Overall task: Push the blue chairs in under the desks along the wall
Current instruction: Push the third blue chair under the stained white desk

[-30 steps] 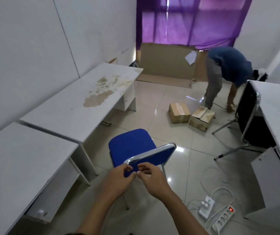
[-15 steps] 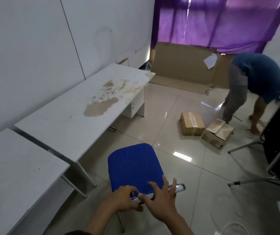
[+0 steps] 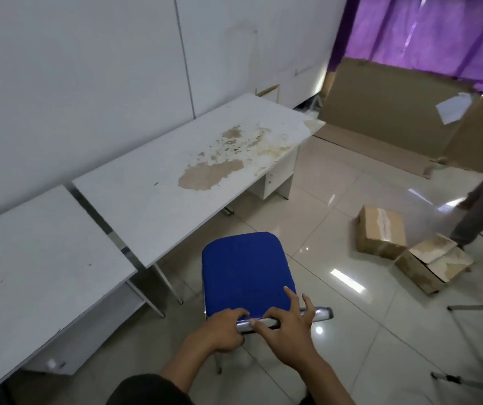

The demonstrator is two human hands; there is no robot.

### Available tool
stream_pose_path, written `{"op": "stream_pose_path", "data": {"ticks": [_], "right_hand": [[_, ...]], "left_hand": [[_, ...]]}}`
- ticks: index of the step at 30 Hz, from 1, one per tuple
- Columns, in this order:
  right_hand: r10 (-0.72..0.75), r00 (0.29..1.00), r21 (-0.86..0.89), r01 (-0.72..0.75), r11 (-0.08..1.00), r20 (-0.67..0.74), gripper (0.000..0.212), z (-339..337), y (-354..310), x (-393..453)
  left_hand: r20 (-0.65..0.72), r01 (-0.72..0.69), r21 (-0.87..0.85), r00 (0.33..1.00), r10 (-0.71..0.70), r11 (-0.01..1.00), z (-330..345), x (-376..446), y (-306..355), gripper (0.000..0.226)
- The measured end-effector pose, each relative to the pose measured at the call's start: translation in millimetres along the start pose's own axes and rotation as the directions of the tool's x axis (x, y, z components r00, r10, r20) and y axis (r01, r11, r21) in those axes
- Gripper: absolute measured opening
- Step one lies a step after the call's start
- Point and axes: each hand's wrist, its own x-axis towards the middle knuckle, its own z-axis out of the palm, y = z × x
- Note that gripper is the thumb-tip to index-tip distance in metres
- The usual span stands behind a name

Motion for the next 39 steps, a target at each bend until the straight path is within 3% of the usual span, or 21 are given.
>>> {"op": "stream_pose_path", "data": {"ticks": [7,19,30,39], "right_hand": [[-0.149,0.988,-0.029,0.15,0.988,0.041,0.04,-48.7,42.3,69.8],[-0.347,0.927,-0.077,0.36,0.93,0.144,0.043,-110.5,89.4,181.4],[-0.45,0.828,-0.069,0.498,0.865,0.333,0.053,-126.5,39.3,262.2],[-0.447,0.77,-0.037,0.518,0.855,0.455,0.054,-115.0,-5.5,332.4]], "left_hand": [[-0.067,0.109,-0.167,0.99,-0.121,0.98,1.4,53.0,52.1,0.074],[-0.306,0.164,-0.321,0.914,-0.266,0.933,3.0,121.3,130.4,0.056],[-0.426,0.245,-0.433,0.792,-0.436,0.868,-51.8,154.4,120.1,0.053],[-0.402,0.325,-0.446,0.759,-0.511,0.834,-113.7,185.3,91.7,0.051]]}}
